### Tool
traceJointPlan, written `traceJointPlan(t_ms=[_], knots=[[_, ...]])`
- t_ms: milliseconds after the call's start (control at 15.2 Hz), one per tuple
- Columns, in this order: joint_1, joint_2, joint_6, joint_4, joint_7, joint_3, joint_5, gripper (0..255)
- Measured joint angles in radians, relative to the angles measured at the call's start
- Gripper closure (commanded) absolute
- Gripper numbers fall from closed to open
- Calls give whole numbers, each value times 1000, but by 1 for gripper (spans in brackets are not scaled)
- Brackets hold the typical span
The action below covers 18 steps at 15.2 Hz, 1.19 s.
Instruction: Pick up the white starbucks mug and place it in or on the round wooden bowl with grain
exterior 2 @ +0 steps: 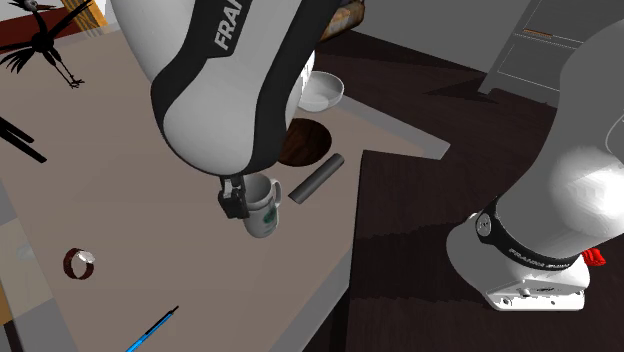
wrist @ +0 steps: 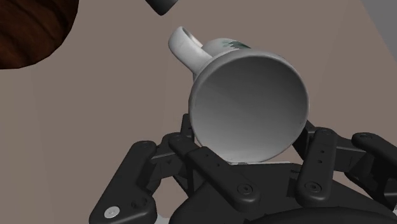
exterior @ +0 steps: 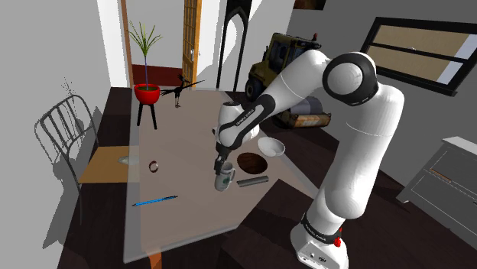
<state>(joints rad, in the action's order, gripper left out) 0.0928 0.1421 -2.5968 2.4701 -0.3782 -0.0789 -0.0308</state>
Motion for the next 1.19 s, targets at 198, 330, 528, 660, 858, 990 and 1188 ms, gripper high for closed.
traceJointPlan(t_ms=[198,330,528,660,858,990,1188], knots=[[0,-14,17,-2,2,-1,3,255],[1,-38,39,1,6,-2,7,255],[1,-72,81,-8,9,-4,13,255],[1,-98,112,-12,12,-5,17,255],[1,-132,154,-20,15,-5,23,255],[2,-154,180,-26,20,-4,25,255],[1,-186,224,-37,22,-5,29,255]])
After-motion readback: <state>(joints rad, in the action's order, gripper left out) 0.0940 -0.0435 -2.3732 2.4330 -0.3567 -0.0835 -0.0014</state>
